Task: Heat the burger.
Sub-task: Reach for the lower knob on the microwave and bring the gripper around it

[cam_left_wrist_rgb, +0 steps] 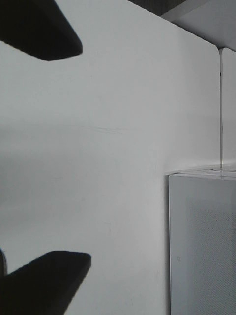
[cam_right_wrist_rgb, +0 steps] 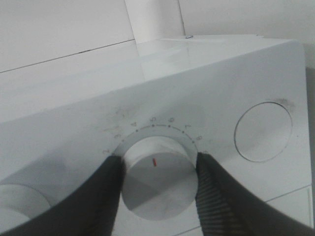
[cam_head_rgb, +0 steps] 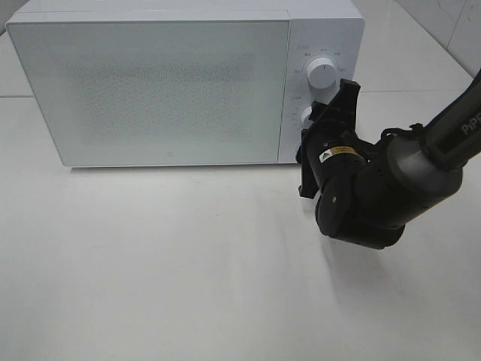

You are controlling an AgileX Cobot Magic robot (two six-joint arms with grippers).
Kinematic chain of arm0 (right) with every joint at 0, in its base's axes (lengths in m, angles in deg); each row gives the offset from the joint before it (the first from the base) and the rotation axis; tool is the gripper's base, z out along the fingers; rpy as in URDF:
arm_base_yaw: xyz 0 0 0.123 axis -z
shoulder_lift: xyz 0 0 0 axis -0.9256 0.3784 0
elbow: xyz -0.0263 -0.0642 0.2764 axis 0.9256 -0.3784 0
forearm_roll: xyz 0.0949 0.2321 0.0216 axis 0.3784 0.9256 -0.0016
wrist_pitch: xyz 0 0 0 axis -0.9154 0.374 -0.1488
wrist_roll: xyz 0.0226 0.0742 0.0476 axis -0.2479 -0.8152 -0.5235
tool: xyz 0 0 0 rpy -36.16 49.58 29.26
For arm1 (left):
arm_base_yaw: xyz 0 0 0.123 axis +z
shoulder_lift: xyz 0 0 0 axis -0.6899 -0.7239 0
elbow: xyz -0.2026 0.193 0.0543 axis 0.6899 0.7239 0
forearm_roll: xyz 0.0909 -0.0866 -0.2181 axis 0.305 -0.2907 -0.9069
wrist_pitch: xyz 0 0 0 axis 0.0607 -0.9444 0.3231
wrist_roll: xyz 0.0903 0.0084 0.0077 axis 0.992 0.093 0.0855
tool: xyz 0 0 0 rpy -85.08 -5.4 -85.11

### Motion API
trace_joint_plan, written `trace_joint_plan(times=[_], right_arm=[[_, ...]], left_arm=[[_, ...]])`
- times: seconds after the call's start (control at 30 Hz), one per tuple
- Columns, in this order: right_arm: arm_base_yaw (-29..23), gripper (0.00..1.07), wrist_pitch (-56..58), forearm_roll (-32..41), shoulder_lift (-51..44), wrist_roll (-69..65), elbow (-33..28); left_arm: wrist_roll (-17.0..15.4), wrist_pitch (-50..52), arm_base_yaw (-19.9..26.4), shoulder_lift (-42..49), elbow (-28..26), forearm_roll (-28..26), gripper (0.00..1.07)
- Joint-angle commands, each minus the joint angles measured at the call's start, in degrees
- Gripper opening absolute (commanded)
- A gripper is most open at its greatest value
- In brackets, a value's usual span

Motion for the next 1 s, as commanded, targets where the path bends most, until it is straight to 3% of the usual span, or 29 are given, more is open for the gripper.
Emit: trace_joint_plan(times=[0.03, 0.37, 0.87, 1.0], right_arm=[[1.0, 0.14, -11.2, 2.4, -0.2, -1.5, 1.0], [1.0, 0.22, -11.2, 4.4, -0.2, 0.5, 1.0], [1.0, 0.64, -11.2, 7.0, -1.4, 10.0, -1.0], [0.8, 0.69, -10.7, 4.2, -2.7, 13.4, -2.6]], left_arm=[[-0.1, 0.7, 0.1, 1.0, 0.0, -0.6, 0.98], [-0.1, 0.7, 0.1, 1.0, 0.0, -0.6, 0.98], [-0.1, 0.7, 0.1, 1.0, 0.0, -0.6, 0.98], [-0.1, 0.7, 0.1, 1.0, 0.0, -0.6, 0.98]])
